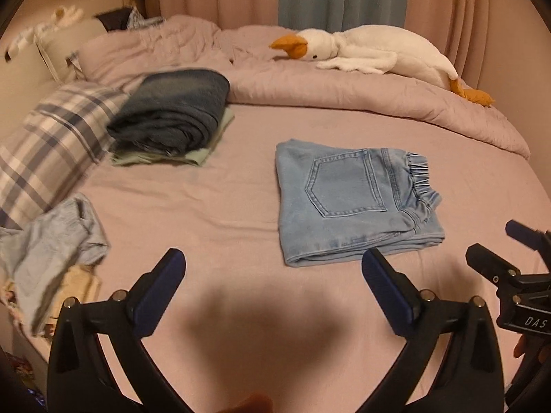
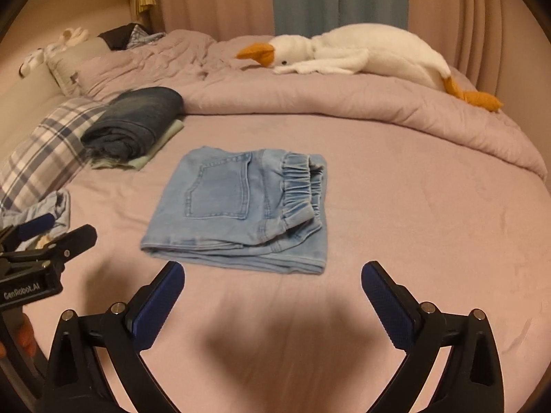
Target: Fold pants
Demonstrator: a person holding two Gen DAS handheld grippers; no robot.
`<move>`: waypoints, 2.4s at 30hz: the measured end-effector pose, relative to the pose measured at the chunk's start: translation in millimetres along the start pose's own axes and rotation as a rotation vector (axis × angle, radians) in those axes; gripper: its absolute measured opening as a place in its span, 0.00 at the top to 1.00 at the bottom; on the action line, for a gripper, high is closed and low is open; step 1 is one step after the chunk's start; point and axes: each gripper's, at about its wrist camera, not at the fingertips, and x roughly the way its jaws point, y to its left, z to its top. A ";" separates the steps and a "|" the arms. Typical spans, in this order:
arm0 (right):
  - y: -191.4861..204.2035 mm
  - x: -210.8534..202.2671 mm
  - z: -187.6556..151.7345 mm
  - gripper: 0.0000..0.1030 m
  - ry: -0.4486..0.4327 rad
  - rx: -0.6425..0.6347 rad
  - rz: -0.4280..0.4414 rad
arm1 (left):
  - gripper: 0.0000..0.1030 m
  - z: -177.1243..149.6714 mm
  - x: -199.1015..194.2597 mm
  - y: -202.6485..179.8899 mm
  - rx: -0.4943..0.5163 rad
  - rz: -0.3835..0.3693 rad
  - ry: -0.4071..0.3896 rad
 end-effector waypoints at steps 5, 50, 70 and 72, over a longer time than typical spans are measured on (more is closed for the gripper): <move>7.7 -24.2 -3.5 0.01 -0.024 -0.016 0.001 | 0.01 -3.0 -29.3 -2.2 0.007 0.007 -0.032; 29.7 -78.3 -13.5 0.01 -0.069 -0.040 0.041 | 0.01 -12.1 -77.0 -17.3 0.020 0.026 -0.045; 30.6 -75.8 -11.7 0.01 -0.059 -0.046 0.039 | 0.01 -10.2 -71.5 -15.3 0.020 0.028 -0.038; 30.3 -75.0 -11.0 0.01 -0.059 -0.049 0.041 | 0.01 -9.8 -70.4 -15.2 0.020 0.029 -0.037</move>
